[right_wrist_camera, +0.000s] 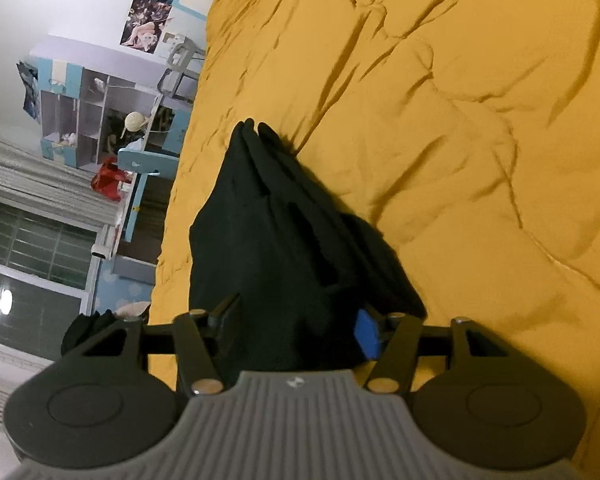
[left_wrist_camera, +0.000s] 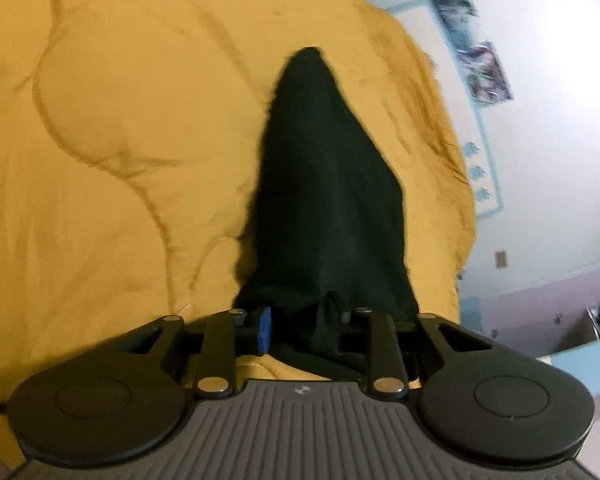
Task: Fold small clothes
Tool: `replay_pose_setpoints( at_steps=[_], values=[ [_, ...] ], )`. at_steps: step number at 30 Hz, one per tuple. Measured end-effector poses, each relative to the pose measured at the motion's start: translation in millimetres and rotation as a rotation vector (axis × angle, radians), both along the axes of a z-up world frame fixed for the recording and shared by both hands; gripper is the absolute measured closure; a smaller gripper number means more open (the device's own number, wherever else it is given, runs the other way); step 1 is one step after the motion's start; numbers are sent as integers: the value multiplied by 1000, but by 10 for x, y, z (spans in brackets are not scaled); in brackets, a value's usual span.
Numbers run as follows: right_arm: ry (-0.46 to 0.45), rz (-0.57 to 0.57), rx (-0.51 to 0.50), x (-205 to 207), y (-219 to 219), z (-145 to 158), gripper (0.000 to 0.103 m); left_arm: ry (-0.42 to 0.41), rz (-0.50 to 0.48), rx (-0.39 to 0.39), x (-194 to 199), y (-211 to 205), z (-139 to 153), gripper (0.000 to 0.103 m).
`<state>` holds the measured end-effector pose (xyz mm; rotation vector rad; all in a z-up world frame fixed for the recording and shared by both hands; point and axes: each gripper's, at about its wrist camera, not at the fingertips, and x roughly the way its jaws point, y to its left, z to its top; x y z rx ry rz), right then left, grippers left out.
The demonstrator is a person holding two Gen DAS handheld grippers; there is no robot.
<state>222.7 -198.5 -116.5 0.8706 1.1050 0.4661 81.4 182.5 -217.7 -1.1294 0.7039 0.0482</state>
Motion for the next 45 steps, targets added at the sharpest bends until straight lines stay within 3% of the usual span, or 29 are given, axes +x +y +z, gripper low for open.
replay_pose_setpoints(
  at_steps=[1, 4, 9, 17, 19, 21, 25, 29, 31, 34, 38, 40, 41, 42, 45],
  values=[
    [4, 15, -9, 16, 16, 1, 102, -8, -3, 12, -17, 2, 13, 86],
    [-38, 21, -4, 0, 19, 95, 103, -41, 7, 6, -94, 12, 51, 94],
    [-94, 4, 6, -101, -86, 309, 103, -70, -16, 27, -185, 35, 165, 97],
    [25, -19, 27, -104, -189, -229, 102, -12, -36, -16, -197, 109, -118, 97],
    [50, -38, 72, -127, -265, -260, 98, -11, -50, -14, -216, 124, -95, 96],
    [45, -49, 65, -164, -357, -164, 87, -5, -74, -12, -260, 143, -46, 96],
    [-51, -70, 33, -219, -494, 233, 78, -25, -96, 72, -444, 104, 198, 97],
    [-195, -33, -45, -158, -327, 576, 74, -109, -122, 141, -441, -7, 488, 96],
    [-266, 6, -77, -133, -179, 664, 74, -127, -137, 178, -335, -49, 562, 96],
    [-280, 85, -85, -116, 33, 643, 68, -135, -165, 194, -127, -81, 553, 96],
    [-227, 94, -199, -110, 158, 412, 68, -67, -189, 229, 83, -138, 369, 95],
    [-189, 71, -214, -126, 85, 248, 74, -19, -193, 284, 84, -163, 260, 94],
    [-170, 65, -208, -134, 49, 172, 82, -11, -196, 299, 74, -171, 198, 94],
    [-157, 66, -200, -137, 5, 117, 87, -8, -201, 297, 60, -161, 138, 94],
    [-130, 83, -183, -138, -71, 130, 88, -8, -187, 251, 10, -96, 65, 94]
  ],
)
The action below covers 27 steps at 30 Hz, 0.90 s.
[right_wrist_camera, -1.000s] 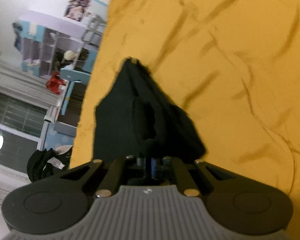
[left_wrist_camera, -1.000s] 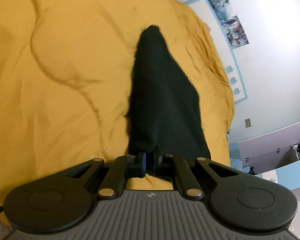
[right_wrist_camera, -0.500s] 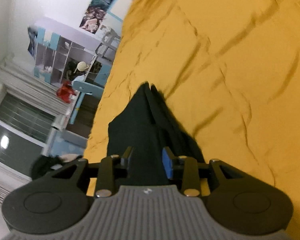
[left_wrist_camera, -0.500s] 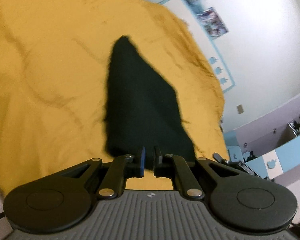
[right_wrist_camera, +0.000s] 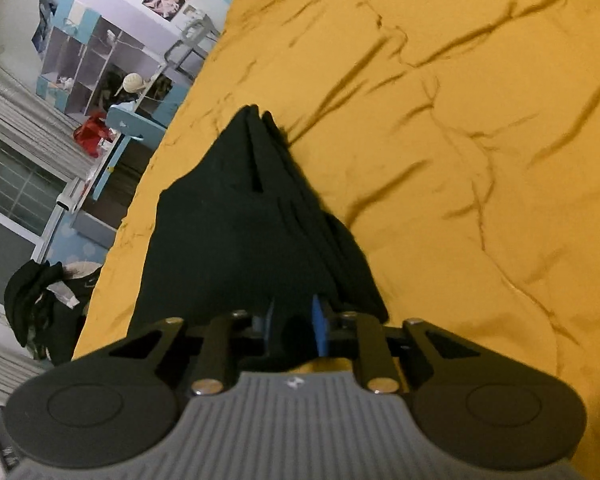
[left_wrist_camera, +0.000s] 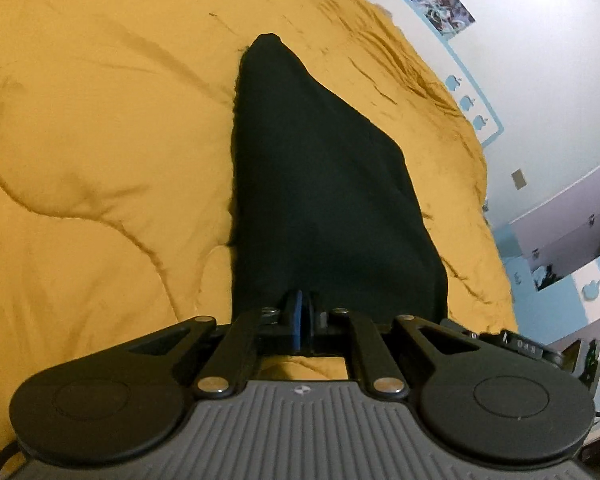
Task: Fold small clothes
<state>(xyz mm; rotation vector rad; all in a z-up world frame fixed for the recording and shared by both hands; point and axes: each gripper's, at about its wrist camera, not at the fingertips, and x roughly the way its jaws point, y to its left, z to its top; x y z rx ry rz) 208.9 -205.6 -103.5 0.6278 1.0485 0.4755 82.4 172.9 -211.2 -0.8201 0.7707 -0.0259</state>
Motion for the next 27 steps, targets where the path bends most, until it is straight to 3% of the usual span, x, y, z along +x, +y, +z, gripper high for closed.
replay_pose_setpoints(
  at_steps=[2, 6, 10, 13, 17, 21, 22, 24, 27],
  values=[
    [-14, 10, 11, 10, -11, 136, 81, -6, 13, -37, -24, 33, 61, 93],
    [-202, 14, -57, 203, 80, 578, 62, -89, 4, 9, 19, 37, 358, 86],
    [-334, 27, -189, 653, 476, 750, 59, -123, -32, 45, 156, 18, 460, 83],
    [-371, 134, -141, 1022, 855, 688, 60, -96, -56, 54, 224, -32, 384, 83],
    [-365, 210, -137, 1453, 1290, 523, 60, -55, -79, 124, 236, -117, 272, 82],
    [-258, 179, -239, 1813, 1514, 162, 61, -49, -102, 206, 194, -242, 215, 82],
    [-236, 161, -259, 1856, 1535, 52, 63, -53, -107, 213, 186, -244, 196, 82],
    [-231, 146, -295, 1879, 1541, -103, 79, -59, -114, 204, 175, -239, 158, 82],
    [-220, 119, -263, 1899, 1482, -140, 84, -52, -114, 196, 164, -230, 175, 82]
  ],
)
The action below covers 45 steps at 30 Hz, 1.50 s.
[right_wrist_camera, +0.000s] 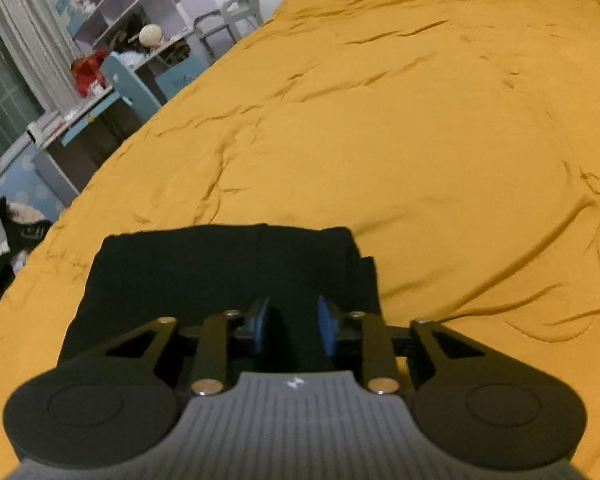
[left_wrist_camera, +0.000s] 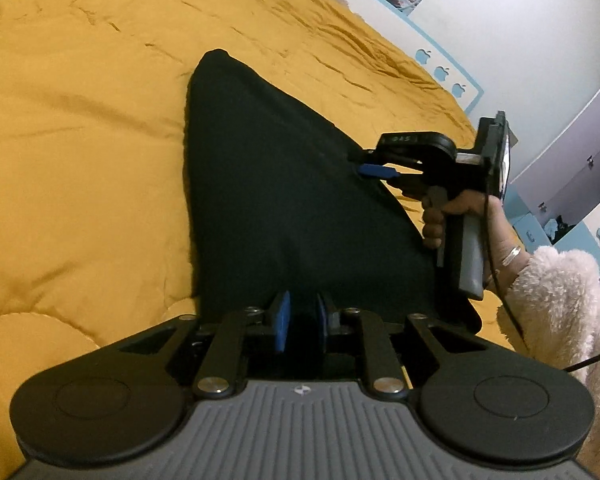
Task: Fold small clothes
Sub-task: 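Square the folded black sweatshirt edges with both tools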
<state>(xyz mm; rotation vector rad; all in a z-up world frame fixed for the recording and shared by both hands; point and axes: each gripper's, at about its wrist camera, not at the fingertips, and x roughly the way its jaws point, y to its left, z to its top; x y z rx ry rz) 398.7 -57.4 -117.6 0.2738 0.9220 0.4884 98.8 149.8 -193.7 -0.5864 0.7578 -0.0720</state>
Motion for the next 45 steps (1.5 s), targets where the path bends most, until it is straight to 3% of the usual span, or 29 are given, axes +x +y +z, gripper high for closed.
replay_pose_setpoints(
  at_steps=[2, 5, 7, 9, 15, 19, 22, 24, 27, 30, 33, 41, 45],
  values=[
    [7, -22, 15, -61, -69, 105, 84, 7, 13, 7, 4, 3, 57, 82],
    [-49, -13, 46, -428, -271, 367, 53, -13, 64, 18, -103, 17, 193, 74],
    [-74, 50, 74, -821, -468, 545, 53, -38, 88, 36, -218, -4, 276, 63],
    [-88, 86, 89, -1188, -653, 628, 53, -43, 95, 46, -310, -9, 313, 59],
    [-165, 50, -81, -2020, -939, 502, 54, -10, 104, 50, -398, -40, 187, 59],
    [-43, -54, -66, -2047, -1156, 183, 51, 0, 96, 68, -359, -38, 145, 59],
    [-5, -100, 27, -2082, -1328, 4, 48, 21, 77, 87, -328, -51, 193, 57],
    [5, -130, 41, -2075, -1372, 50, 48, 37, 71, 94, -307, -70, 262, 56],
    [-75, -188, 57, -2151, -1400, 305, 47, 25, 89, 129, -304, -124, 416, 53],
    [-148, -133, 139, -2265, -1396, 526, 41, -1, 99, 157, -357, -195, 549, 45],
    [-129, -14, 168, -2319, -1297, 559, 41, 15, 106, 189, -356, -263, 543, 45],
    [-6, 50, 33, -2322, -1057, 310, 42, 66, 125, 207, -319, -295, 355, 45],
    [-16, 60, -16, -2327, -972, 416, 39, 70, 137, 204, -357, -307, 384, 45]
  ],
)
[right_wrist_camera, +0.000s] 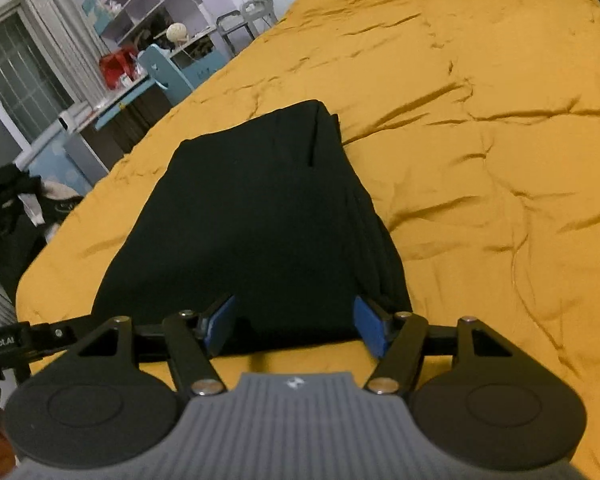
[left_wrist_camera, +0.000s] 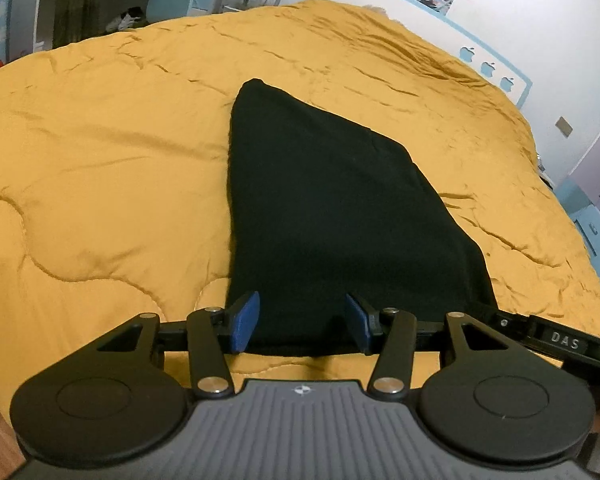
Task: Fold small clothes
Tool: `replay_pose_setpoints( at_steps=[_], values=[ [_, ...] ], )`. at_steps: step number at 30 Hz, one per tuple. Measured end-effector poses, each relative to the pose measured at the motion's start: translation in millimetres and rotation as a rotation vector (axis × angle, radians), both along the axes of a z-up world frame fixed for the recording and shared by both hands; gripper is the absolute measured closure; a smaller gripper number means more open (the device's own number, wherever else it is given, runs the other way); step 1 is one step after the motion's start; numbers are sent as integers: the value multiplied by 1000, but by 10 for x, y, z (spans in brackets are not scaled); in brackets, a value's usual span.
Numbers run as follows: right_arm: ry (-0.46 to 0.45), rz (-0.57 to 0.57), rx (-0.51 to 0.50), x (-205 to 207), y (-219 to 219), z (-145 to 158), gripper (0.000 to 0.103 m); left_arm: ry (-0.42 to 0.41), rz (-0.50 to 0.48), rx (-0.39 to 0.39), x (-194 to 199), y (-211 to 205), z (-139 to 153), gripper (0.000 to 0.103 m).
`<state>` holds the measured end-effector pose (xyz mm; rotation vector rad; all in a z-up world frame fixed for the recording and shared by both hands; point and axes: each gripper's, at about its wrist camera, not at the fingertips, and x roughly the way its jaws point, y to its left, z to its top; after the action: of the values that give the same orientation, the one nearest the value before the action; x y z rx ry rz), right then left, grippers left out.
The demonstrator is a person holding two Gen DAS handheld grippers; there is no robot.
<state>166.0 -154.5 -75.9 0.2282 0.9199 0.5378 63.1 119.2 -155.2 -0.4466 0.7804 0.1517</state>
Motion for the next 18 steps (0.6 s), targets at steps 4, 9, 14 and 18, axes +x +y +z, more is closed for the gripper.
replay_pose_setpoints(
  at_steps=[4, 9, 14, 18],
  values=[
    [-67, -26, -70, -167, 55, 321, 34, 3, 11, 26, -80, -69, 190, 42],
    [-131, -58, -140, -565, 136, 799, 28, -2, 17, 96, -256, -266, 490, 27],
    [-168, -86, -226, -981, 225, 1029, 24, 9, 29, 150, -406, -485, 724, 22],
    [-173, -98, -291, -1186, 248, 1089, 22, 35, 42, 156, -488, -568, 796, 22]
  ],
)
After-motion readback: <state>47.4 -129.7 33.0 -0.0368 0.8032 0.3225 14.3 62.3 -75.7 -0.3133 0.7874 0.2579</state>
